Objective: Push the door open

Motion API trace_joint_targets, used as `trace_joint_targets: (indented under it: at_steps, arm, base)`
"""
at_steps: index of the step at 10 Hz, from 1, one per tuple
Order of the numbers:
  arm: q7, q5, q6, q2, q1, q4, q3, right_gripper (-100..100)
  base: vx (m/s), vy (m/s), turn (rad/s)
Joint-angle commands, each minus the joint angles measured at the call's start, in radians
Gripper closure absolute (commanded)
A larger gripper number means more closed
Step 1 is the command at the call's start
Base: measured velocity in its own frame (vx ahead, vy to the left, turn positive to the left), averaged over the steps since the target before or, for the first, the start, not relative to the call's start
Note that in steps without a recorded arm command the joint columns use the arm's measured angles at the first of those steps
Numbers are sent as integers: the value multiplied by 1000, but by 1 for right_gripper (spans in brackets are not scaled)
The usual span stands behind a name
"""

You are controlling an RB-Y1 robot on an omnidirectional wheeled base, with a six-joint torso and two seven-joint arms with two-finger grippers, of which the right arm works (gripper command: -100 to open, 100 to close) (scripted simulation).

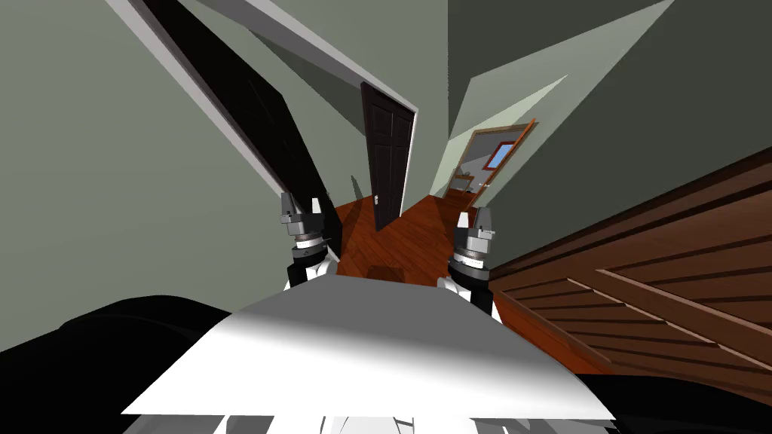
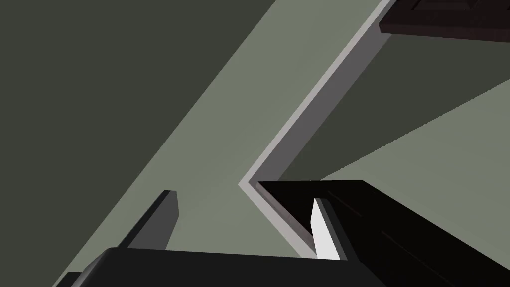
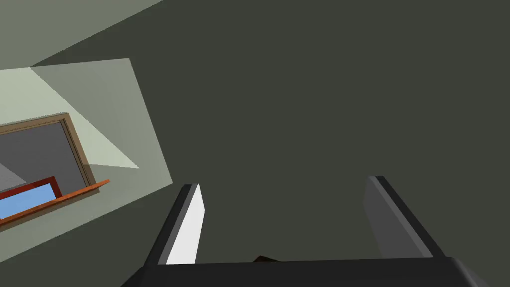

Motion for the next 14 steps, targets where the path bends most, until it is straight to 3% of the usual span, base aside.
trace_joint_targets:
  at_steps: [1,4,9,14]
  arm:
    - [-3,-5,-4,-11,-10,30,0,-100]
    - [-9,-12,-10,-26,-27,78,0,-100]
    - [-26,-35,-30,-63,-78,224,0,-100]
    - [-37,-50,-42,-81,-111,317,0,-100]
  base:
    - [172,17,132]
    - [74,-14,120]
    - [133,-18,181]
    - [100,-26,116]
